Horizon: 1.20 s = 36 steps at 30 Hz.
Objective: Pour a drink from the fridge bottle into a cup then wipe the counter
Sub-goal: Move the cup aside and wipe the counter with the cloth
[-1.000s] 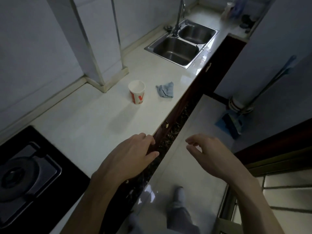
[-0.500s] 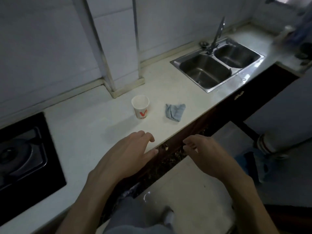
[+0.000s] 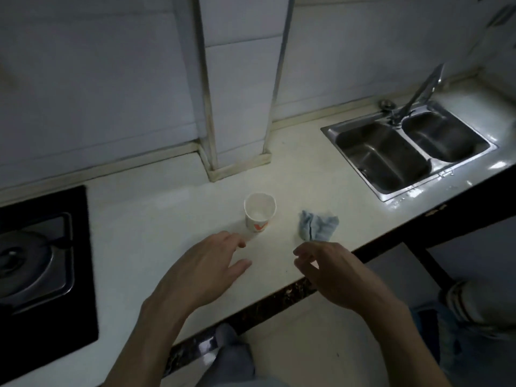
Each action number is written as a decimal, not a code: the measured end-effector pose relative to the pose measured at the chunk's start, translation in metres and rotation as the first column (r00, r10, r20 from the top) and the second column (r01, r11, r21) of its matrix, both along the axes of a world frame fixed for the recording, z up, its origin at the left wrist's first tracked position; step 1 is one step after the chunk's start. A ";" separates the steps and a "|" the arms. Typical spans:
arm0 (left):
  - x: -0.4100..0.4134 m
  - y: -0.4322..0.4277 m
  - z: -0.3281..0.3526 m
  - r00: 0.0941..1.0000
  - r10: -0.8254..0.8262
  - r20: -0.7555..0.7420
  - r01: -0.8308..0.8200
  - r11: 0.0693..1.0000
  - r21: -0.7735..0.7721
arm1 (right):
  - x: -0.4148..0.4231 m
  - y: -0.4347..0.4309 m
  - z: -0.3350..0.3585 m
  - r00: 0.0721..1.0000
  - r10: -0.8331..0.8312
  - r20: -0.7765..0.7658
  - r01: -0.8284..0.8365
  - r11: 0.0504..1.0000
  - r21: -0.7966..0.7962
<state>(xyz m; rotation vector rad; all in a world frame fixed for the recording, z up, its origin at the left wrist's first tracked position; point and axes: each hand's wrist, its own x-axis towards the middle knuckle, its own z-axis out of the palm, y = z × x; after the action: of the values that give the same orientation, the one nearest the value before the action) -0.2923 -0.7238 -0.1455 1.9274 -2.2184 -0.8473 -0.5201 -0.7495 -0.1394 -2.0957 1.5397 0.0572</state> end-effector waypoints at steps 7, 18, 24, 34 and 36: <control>0.033 -0.034 -0.024 0.997 0.079 0.017 -0.080 0.993 0.083 | 0.030 -0.065 -0.027 0.996 0.079 -0.045 -0.078 0.997 0.025; 0.032 -0.055 -0.058 0.965 0.263 -0.006 -0.257 0.949 0.184 | 0.038 -0.144 -0.056 0.983 0.161 -0.090 -0.156 0.986 0.066; -0.004 -0.079 -0.077 0.931 0.365 -0.004 -0.354 0.906 0.229 | 0.035 -0.174 -0.090 0.975 0.218 0.045 -0.219 0.975 0.031; -0.057 -0.105 -0.113 0.689 0.699 -0.192 -0.617 0.704 0.352 | 0.040 -0.188 -0.149 0.912 0.403 0.070 -0.407 0.912 0.048; -0.065 -0.103 -0.117 0.560 0.782 -0.273 -0.668 0.621 0.409 | 0.042 -0.187 -0.154 0.913 0.401 0.076 -0.404 0.914 0.029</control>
<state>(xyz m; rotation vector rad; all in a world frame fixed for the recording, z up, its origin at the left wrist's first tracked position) -0.3576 -0.8272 -0.2628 2.1921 -0.8993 -1.2580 -0.4778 -0.9362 -0.2936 -2.3213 1.0340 0.1639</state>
